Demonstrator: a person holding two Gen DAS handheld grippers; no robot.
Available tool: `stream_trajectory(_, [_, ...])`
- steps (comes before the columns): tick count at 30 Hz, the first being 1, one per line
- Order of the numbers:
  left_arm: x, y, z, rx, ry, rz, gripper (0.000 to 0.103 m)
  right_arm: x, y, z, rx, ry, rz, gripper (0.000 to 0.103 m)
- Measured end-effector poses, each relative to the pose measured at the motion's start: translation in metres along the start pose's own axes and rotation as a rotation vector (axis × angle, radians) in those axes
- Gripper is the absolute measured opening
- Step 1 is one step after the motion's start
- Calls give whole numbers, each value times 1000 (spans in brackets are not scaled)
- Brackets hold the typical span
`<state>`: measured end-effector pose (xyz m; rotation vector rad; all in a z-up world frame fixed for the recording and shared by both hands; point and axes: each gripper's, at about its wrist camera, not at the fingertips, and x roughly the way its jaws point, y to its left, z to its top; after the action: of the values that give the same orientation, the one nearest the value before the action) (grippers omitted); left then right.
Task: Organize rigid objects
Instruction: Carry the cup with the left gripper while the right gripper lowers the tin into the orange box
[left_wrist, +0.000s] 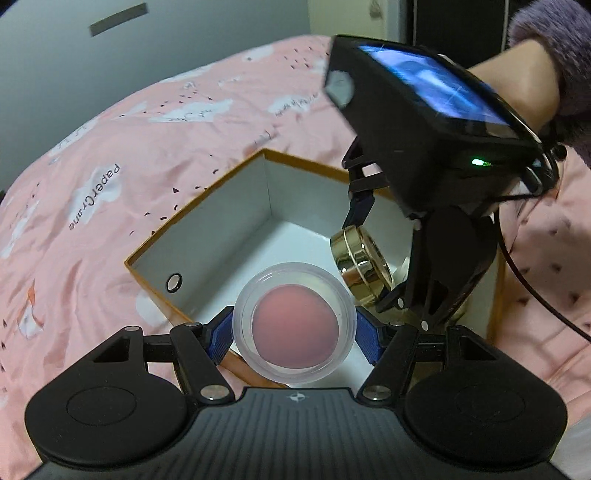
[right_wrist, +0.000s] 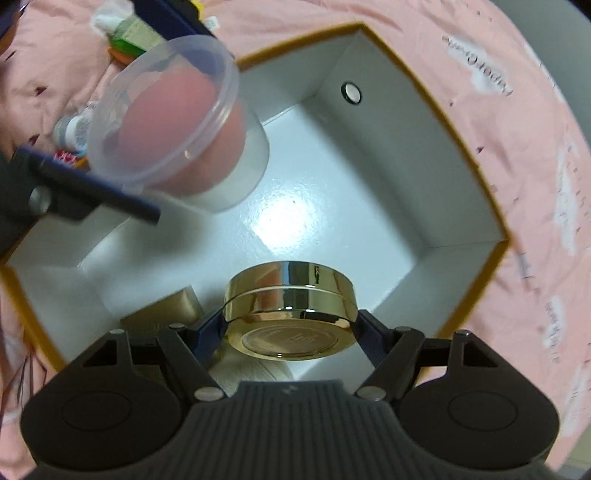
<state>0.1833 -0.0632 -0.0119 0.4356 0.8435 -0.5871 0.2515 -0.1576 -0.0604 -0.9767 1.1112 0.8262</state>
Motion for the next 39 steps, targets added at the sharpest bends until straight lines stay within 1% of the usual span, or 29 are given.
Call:
stream_trajectory(3, [9, 0, 3, 50, 25, 3, 77, 14, -7, 3, 37, 2, 79, 75])
stream_trajectory(5, [11, -3, 5, 62, 41, 3, 77, 25, -10, 5, 55, 7, 119, 75])
stream_trajectory(9, [23, 0, 8, 87, 79, -8, 77, 45, -16, 6, 91, 18, 162, 75])
stream_trajectory(10, [25, 1, 9, 95, 89, -9, 77, 47, -18, 6, 104, 10, 172, 75])
stream_trajectory(13, [26, -2, 13, 114, 114, -7, 77, 55, -28, 6, 169, 13, 222, 75])
stream_trajectory(16, [30, -2, 16, 120, 138, -23, 77, 65, -32, 6, 191, 28, 262, 75])
stream_trajectory(21, [42, -2, 19, 129, 193, -65, 77, 71, -33, 2, 224, 41, 303, 76])
stream_trajectory(22, [44, -3, 19, 137, 207, -72, 77, 70, -34, 2, 226, 38, 306, 78])
stream_trajectory(23, [46, -4, 20, 142, 222, -79, 77, 68, -35, 1, 230, 32, 303, 81])
stream_trajectory(24, [48, -5, 20, 143, 241, -84, 77, 65, -36, -1, 237, 22, 287, 86])
stream_trajectory(26, [52, -9, 19, 140, 270, -85, 77, 52, -32, -6, 240, -7, 248, 87])
stream_trajectory(28, [54, -11, 19, 126, 299, -104, 77, 38, -32, -11, 225, -43, 193, 89])
stream_trajectory(30, [59, -12, 20, 102, 339, -146, 77, 24, -31, -17, 207, -74, 134, 90])
stream_trajectory(32, [64, -15, 20, 98, 390, -185, 77, 12, -30, -26, 204, -103, 85, 90])
stream_trajectory(34, [69, -20, 19, 131, 434, -196, 77, 6, -33, -32, 227, -115, 60, 90])
stream_trajectory(36, [74, -26, 18, 183, 465, -177, 77, 4, -36, -36, 238, -122, 51, 90])
stream_trajectory(38, [76, -30, 17, 213, 486, -162, 77, 4, -27, -39, 217, -119, 35, 90])
stream_trajectory(39, [76, -31, 17, 224, 491, -167, 77, 5, -24, -38, 203, -116, 32, 90])
